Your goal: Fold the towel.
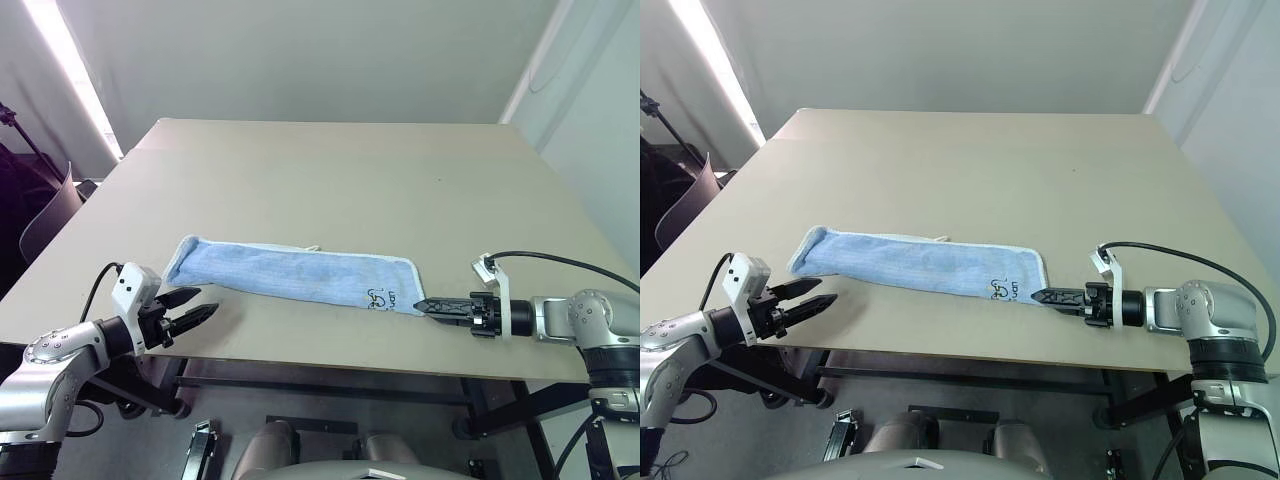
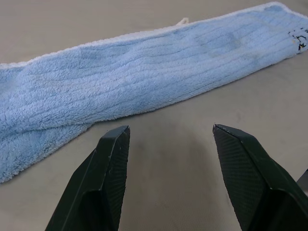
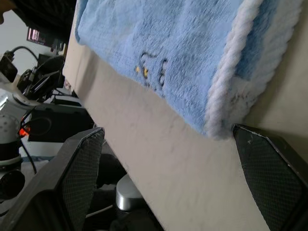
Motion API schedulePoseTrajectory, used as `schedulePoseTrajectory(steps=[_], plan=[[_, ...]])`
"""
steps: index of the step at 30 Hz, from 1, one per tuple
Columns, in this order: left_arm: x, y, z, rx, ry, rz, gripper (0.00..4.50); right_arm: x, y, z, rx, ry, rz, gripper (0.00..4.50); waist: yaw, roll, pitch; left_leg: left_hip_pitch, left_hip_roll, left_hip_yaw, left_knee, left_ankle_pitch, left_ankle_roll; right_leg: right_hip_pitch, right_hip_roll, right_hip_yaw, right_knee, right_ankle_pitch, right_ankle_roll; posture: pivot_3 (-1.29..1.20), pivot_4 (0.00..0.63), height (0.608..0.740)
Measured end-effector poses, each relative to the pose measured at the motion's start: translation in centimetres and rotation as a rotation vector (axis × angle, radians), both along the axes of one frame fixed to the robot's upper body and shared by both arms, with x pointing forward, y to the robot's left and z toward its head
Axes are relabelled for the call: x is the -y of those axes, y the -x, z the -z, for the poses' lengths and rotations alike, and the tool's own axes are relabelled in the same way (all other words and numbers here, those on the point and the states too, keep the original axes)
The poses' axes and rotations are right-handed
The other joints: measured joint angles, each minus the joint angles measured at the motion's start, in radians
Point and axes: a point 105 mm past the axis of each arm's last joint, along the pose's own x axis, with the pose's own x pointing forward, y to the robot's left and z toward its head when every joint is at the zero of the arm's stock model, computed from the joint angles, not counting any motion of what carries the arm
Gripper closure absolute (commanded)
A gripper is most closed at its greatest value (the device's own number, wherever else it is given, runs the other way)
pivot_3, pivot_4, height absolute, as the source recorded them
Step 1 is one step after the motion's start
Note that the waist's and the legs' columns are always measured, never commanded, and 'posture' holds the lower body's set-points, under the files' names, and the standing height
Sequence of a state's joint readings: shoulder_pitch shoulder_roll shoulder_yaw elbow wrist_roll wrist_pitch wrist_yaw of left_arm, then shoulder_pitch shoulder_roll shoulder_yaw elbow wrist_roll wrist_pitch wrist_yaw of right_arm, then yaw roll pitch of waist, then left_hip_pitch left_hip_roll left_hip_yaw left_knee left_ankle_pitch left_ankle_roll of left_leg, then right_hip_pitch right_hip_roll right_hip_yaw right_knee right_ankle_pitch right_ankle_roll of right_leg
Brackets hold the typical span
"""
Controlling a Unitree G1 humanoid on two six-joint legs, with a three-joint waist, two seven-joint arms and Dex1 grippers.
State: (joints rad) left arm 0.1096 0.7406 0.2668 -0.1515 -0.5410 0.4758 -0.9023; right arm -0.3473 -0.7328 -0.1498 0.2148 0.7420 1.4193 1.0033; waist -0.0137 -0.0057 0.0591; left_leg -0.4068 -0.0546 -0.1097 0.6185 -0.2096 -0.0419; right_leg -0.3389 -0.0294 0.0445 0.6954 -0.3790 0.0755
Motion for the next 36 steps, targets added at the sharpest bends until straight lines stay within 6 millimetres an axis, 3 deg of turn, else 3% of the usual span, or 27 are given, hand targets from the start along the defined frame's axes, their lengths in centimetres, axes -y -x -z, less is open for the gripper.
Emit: schedulePoseTrajectory(steps=[5,11,23,26,32,36], plan=[[0.2,-0.1,0.1,-0.001,-0.007,0.002,1.61,-1.0,0.4,0.2,-0.024,-0.042,0.009,0.07,-0.003,-0.001,-0.001,0.0,0.001,0.0,-0.004,0.0,0.0,0.0,0.0,0.0,-0.003,0.0,0.001,0.0,0.0,0.74],[0.5,-0.5,0.0,0.008,-0.005,0.007,1.61,-2.5,-0.9,0.5,-0.021,-0.085,0.064,0.07,-0.02,-0.002,-0.002,0.002,0.001,0.0,-0.004,0.0,0.0,0.001,0.001,0.0,-0.003,0.001,0.0,0.0,0.0,0.74],[0.5,-0.7,0.0,0.015,-0.023,0.003,1.61,-3.0,-2.6,0.8,-0.044,-0.103,0.136,0.07,-0.031,-0.002,-0.002,0.005,0.001,0.0,-0.004,0.0,0.001,0.003,0.0,0.0,-0.005,0.002,-0.006,0.0,0.0,0.74],[0.5,-0.7,0.1,0.013,-0.028,0.0,1.61,-3.1,-3.1,1.1,-0.045,-0.101,0.162,0.63,-0.031,-0.002,-0.002,0.007,0.001,0.0,-0.004,0.0,0.001,0.003,-0.001,0.0,-0.006,0.003,-0.006,0.0,0.0,0.74],[0.4,-0.8,0.1,0.015,-0.028,-0.008,1.61,-2.8,-3.9,2.2,-0.069,-0.087,0.233,2.97,-0.031,-0.001,-0.001,0.006,0.001,0.001,-0.005,0.0,0.001,0.002,-0.001,0.0,-0.008,0.005,-0.006,0.0,0.0,0.74],[0.3,-0.8,0.0,0.016,-0.028,-0.014,1.61,-2.4,-4.9,1.1,-0.045,-0.124,0.268,4.34,-0.03,-0.001,-0.001,0.006,0.001,0.001,-0.006,0.001,0.001,0.001,-0.001,0.001,-0.011,0.005,-0.006,0.0,0.0,0.74]])
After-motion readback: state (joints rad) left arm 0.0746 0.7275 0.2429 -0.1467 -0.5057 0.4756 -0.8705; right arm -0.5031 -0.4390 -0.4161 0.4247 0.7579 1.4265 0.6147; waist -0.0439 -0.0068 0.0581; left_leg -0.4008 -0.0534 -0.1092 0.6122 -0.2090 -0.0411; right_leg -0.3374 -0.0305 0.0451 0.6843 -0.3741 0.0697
